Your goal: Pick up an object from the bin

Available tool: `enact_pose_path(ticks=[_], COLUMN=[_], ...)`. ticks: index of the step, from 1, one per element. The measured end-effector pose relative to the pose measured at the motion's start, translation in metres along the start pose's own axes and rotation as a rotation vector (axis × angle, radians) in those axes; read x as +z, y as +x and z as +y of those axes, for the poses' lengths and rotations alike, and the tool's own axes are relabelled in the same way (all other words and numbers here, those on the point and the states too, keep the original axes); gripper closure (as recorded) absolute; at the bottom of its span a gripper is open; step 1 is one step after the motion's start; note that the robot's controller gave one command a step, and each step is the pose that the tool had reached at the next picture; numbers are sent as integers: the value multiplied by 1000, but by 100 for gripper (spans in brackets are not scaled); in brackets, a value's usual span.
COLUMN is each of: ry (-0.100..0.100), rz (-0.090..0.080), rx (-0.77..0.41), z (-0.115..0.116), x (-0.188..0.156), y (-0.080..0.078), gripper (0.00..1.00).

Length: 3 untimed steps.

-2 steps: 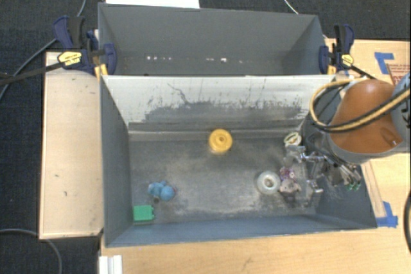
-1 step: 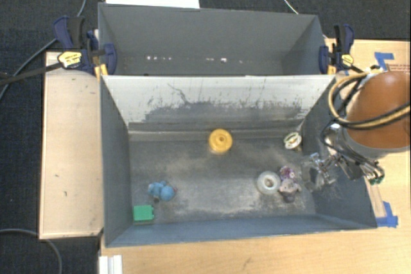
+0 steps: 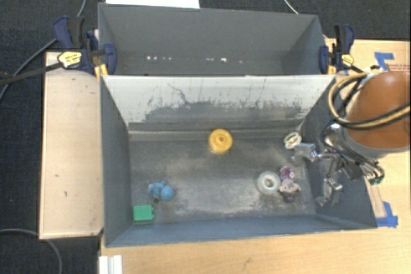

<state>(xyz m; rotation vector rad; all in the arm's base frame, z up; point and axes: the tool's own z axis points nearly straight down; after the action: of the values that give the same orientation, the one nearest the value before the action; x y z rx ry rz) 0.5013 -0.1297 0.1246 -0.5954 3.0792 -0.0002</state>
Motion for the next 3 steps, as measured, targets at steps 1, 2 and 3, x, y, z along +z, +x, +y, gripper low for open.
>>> enact_pose_path(ticks=[1, 2, 3], ry=[0, 4, 1], rz=[0, -8, -5], rx=[0, -175, -8], z=[0, 20, 1], x=[0, 49, 54], y=[0, 14, 4], gripper=[0, 0, 100])
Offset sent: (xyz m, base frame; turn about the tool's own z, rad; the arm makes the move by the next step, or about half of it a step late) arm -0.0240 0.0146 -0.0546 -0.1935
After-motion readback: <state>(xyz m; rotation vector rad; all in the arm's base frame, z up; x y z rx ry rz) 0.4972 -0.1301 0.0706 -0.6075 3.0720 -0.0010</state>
